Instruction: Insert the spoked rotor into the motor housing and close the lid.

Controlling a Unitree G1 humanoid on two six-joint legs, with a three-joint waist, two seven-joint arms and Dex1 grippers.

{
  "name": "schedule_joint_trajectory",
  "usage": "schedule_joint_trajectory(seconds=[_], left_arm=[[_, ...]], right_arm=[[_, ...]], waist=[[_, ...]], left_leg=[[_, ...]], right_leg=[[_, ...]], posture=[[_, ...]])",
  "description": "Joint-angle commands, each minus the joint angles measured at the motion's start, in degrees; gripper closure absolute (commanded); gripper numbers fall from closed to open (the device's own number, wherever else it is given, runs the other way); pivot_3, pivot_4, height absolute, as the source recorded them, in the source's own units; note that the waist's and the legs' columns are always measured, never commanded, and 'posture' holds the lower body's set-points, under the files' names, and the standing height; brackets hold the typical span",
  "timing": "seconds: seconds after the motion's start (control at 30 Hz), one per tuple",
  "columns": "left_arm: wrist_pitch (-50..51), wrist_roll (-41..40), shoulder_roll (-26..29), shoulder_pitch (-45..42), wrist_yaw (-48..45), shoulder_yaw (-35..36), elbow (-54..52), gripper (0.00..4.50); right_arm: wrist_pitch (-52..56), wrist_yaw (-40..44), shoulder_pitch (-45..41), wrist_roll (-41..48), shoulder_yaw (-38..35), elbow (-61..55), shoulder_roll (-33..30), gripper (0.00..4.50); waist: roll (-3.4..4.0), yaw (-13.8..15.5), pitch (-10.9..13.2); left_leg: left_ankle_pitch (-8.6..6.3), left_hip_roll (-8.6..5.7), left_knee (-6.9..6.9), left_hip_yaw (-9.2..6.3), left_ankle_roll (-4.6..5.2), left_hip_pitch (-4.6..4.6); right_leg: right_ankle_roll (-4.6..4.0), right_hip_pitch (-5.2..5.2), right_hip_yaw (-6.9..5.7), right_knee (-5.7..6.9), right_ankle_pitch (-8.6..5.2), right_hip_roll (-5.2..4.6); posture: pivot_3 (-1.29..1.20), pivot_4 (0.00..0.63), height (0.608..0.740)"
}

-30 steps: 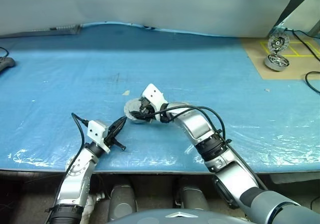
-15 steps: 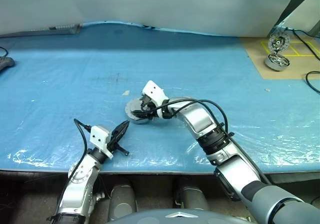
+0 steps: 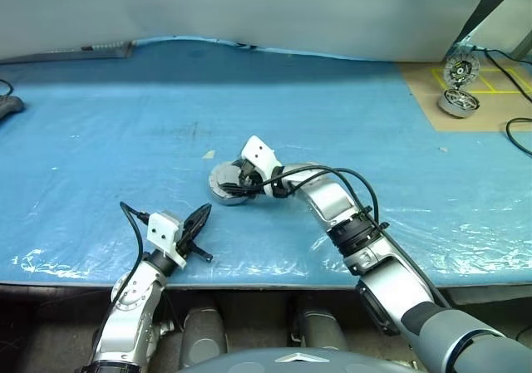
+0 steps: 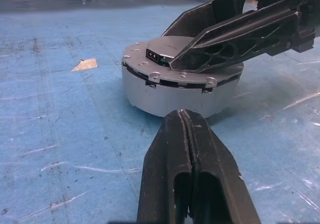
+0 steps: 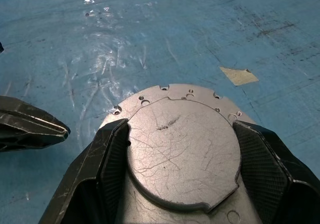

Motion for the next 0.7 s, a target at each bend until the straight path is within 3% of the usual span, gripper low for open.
schedule_joint_trajectory(seconds=[0.03, 0.27, 0.5, 0.7], left_arm=[[-0.8, -3.0, 0.1, -0.7, 1.0, 3.7, -1.9, 4.50], [0.5, -5.9, 2.2, -2.2, -1.3, 5.6, -2.1, 4.50], [0.6, -4.5, 2.1, -2.5, -1.1, 4.2, -2.2, 4.50], [0.1, -3.9, 2.3, -2.4, -1.0, 4.3, -1.7, 4.50]], right_arm=[[-0.7, -0.8, 1.1, -1.2, -0.3, 2.8, -0.1, 1.52], [-0.4, -1.4, 0.5, -2.8, 0.3, 5.0, -0.8, 1.52], [8.2, -0.9, 0.9, -1.8, 1.2, 0.5, -0.1, 1.52], [13.6, -5.3, 3.0, -4.3, 3.7, -1.9, 1.2, 1.52]], waist=[[0.00, 0.0, 0.0], [0.04, -0.1, -0.1], [0.09, 0.0, -0.1], [0.09, -0.1, -0.2]], left_leg=[[0.00, 0.00, 0.00, 0.00, 0.00, 0.01], [0.00, -0.04, 0.03, 0.02, 0.01, 0.10], [-0.02, -0.03, 0.02, 0.01, 0.03, 0.12], [0.00, -0.02, -0.06, 0.02, 0.00, 0.10]], right_leg=[[0.00, 0.00, 0.00, 0.01, 0.00, 0.00], [-0.01, 0.07, 0.05, 0.06, 0.00, -0.01], [0.00, 0.08, 0.04, 0.07, 0.00, -0.01], [0.00, 0.07, 0.03, -0.05, -0.01, 0.00]], posture=[[0.00, 0.150, 0.740], [0.00, 0.150, 0.740], [0.00, 0.150, 0.740], [0.00, 0.150, 0.740]])
